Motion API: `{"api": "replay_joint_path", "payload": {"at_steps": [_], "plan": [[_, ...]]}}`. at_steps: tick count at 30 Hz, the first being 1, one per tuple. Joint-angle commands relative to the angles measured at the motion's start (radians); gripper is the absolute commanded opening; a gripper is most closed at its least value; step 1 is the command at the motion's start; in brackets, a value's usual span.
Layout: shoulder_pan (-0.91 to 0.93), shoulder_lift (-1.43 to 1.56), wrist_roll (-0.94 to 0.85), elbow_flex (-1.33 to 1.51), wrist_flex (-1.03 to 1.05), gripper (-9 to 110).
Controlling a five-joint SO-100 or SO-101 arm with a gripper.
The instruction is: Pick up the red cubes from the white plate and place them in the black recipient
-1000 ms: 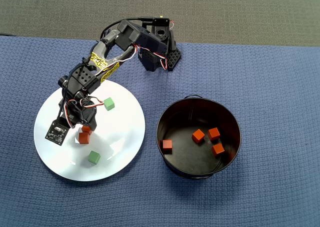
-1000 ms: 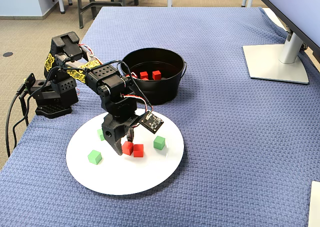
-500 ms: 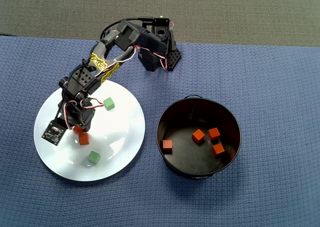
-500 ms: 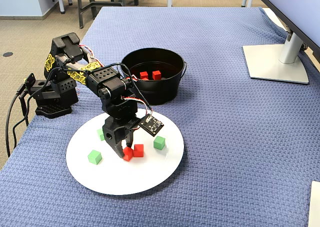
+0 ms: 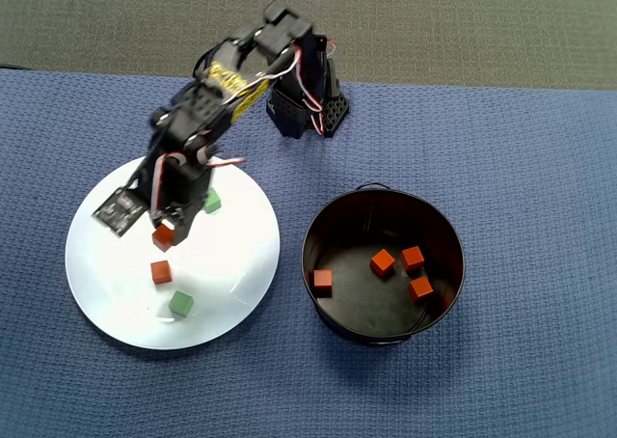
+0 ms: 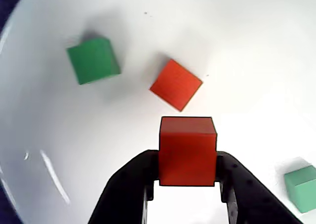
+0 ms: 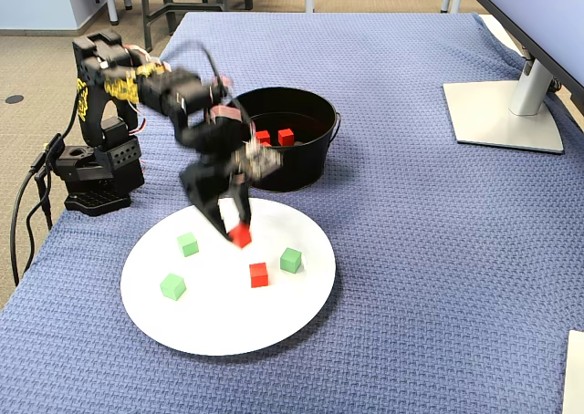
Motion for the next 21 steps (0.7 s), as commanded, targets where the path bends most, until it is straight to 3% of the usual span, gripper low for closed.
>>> {"api": "replay_joint_path", "payload": {"at_steps": [1, 8, 19, 21], "plan": [[-0.12, 0.186, 0.212, 0.018, 0.009, 0], [-0.328, 0.327, 0.63, 0.025, 0.0, 0], [-0.747, 0.555, 1.012, 0.156, 0.055, 0], [-0.818, 0.588, 1.045, 0.193, 0.072, 14]]}}
